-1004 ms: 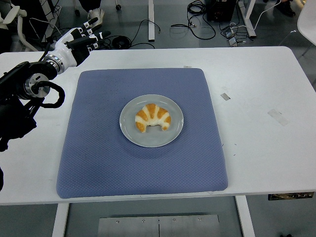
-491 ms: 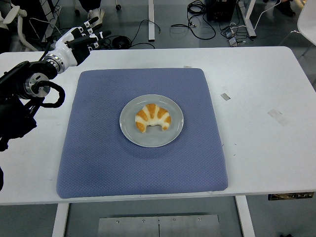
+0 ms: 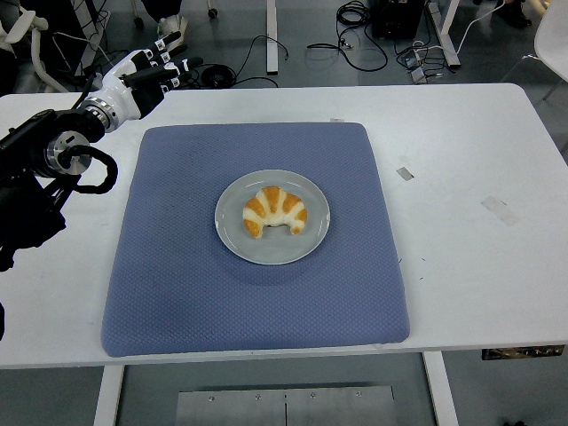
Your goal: Place the bread on the table
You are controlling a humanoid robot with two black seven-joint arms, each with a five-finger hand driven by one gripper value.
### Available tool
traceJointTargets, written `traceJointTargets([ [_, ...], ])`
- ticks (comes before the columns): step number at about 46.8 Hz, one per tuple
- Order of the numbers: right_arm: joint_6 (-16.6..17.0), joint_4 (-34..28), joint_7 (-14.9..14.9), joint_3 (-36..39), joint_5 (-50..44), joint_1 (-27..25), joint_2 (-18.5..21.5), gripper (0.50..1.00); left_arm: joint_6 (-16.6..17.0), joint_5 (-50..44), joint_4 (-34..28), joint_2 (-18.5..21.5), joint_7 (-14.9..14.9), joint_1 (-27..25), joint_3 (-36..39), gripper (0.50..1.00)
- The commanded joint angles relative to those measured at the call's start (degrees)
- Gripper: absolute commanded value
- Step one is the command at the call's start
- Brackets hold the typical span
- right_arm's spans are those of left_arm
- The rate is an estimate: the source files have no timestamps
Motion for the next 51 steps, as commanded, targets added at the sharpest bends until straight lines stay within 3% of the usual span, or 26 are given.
traceJointTargets([
  [1,0.0,0.0,0.0,0.0,0.0,0.0,0.0,1.0,0.05,0.18,0.01,0.0,0.01,-0.1,0.0,0.983],
  [26,0.0,0.0,0.0,0.0,0.0,0.0,0.0,1.0,0.49,0.62,-0.26,0.0,0.27,-0.72,0.17,0.983],
  [36,0.0,0.0,0.0,0.0,0.0,0.0,0.0,1.0,5.15,8.26,-6.4,1.67,0.44,-1.33,5.44,0.981],
  [51,0.0,0.0,0.0,0.0,0.0,0.0,0.0,1.0,5.5,13.1,-14.22,7.47,1.5,-3.53,13.96,0.977],
])
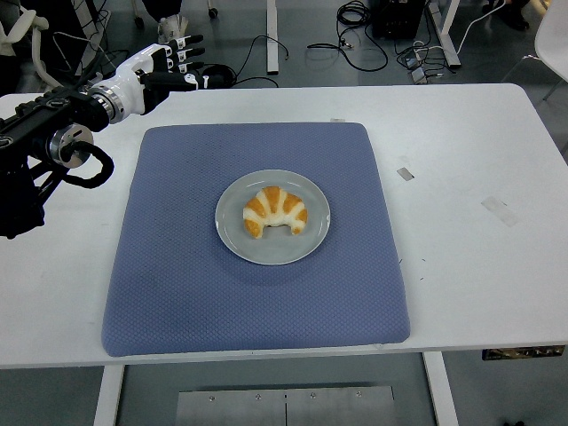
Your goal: Place the bread on the table
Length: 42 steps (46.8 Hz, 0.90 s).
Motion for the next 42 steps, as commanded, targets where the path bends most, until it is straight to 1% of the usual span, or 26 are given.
traceJointTargets([
  [1,0.0,0.0,-0.01,0.0,0.0,-0.01,0.0,1.0,0.36,2.1,-2.69,0.99,0.89,-0.9,2.9,0.975],
  [5,0.0,0.0,-0.01,0.0,0.0,-0.01,0.0,1.0,1.68,5.88,-5.77,1.95,3.08,-1.86,5.62,0.975],
  [10,0.0,0.0,-0.01,0.0,0.0,-0.01,0.0,1.0,3.61,10.19,-7.8,2.13,7.21,-3.8,8.96,0.977],
  [12,0.0,0.0,-0.01,0.0,0.0,-0.01,0.0,1.0,3.79,11.07,-7.97,2.04,8.71,-4.5,9.76,0.977],
  [14,0.0,0.0,-0.01,0.0,0.0,-0.01,0.0,1.0,3.7,11.16,-8.93,2.13,9.24,-5.29,10.02,0.978],
  [18,0.0,0.0,-0.01,0.0,0.0,-0.01,0.0,1.0,3.53,11.16,-11.75,2.3,9.51,-6.35,10.29,0.981],
  [23,0.0,0.0,-0.01,0.0,0.0,-0.01,0.0,1.0,3.53,10.28,-14.12,2.57,8.98,-8.36,11.42,0.983],
  [27,0.0,0.09,-0.01,0.0,0.0,-0.01,0.0,1.0,3.88,9.84,-13.95,2.83,8.98,-11.08,15.72,0.983],
  [33,0.0,0.0,-0.01,0.0,0.0,-0.01,0.0,1.0,3.88,7.74,-13.69,2.31,9.07,-17.59,26.26,0.983],
  [36,0.0,0.0,-0.01,0.0,0.0,-0.01,0.0,1.0,3.27,7.03,-13.95,2.3,8.54,-18.47,29.09,0.983],
  [42,0.0,0.0,-0.01,0.0,0.0,-0.01,0.0,1.0,3.18,4.05,-14.48,2.13,8.54,-18.48,29.18,0.983],
])
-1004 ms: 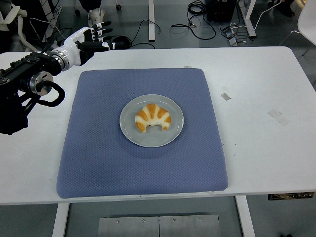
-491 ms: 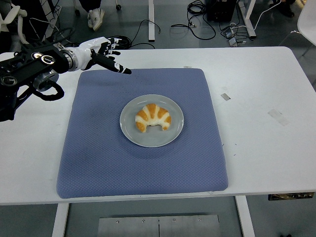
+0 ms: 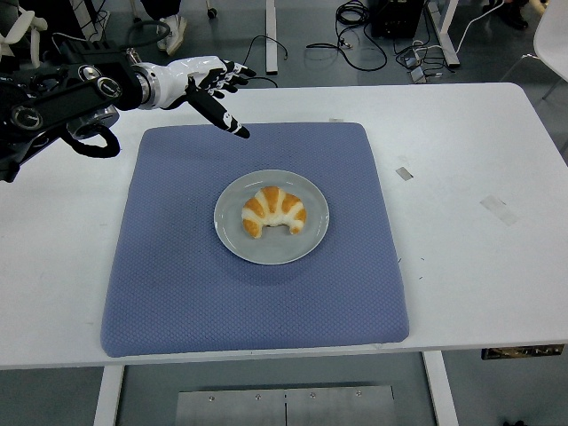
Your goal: Place the bread on the table
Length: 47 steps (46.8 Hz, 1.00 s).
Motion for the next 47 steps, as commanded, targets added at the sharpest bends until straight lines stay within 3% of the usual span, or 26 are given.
traceJointTargets([
  [1,0.0,0.0,0.01,0.0,0.0,0.0,0.0,1.0,-0.2,-1.41,-0.32,-0.12,0.05,-0.01,0.31,0.983],
  [10,0.0,0.0,0.01,0.0,0.0,0.0,0.0,1.0,-0.99,-1.42,-1.81,-0.39,0.66,-0.36,3.38,0.983],
  [19,0.0,0.0,0.01,0.0,0.0,0.0,0.0,1.0,-0.55,-0.8,-7.61,-0.74,1.01,-4.05,9.71,0.981],
  [31,0.0,0.0,0.01,0.0,0.0,0.0,0.0,1.0,0.94,3.06,-14.9,-0.91,1.45,-4.32,9.63,0.977],
  [40,0.0,0.0,0.01,0.0,0.0,0.0,0.0,1.0,1.73,3.68,-15.26,-1.09,4.7,-4.14,10.24,0.975],
  [47,0.0,0.0,0.01,0.0,0.0,0.0,0.0,1.0,1.99,3.85,-15.35,-1.35,5.06,-4.23,10.77,0.975],
])
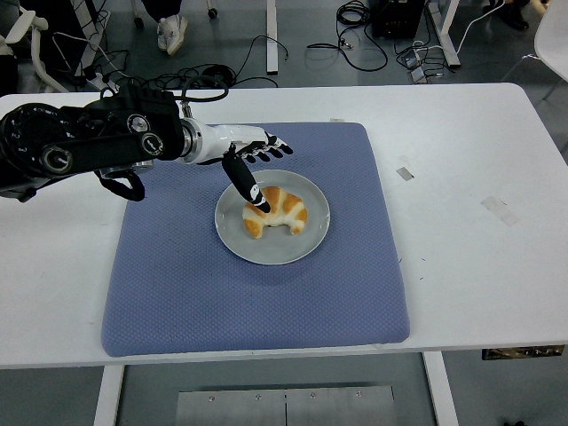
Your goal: Place the bread on the table
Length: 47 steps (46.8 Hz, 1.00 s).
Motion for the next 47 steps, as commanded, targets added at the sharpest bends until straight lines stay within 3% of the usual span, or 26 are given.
traceJointTargets([
  [1,0.0,0.0,-0.01,0.0,0.01,0.0,0.0,1.0,0.21,0.04,-0.1,-0.28,0.02,-0.09,0.1,0.975],
  [28,0.0,0.0,-0.01,0.0,0.01,0.0,0.0,1.0,2.5,3.12,-0.53,-2.74,0.11,1.75,0.45,0.972],
  [47,0.0,0.0,-0.01,0.0,0.01,0.0,0.0,1.0,2.76,4.52,-0.45,-3.8,1.87,2.11,0.45,0.934],
])
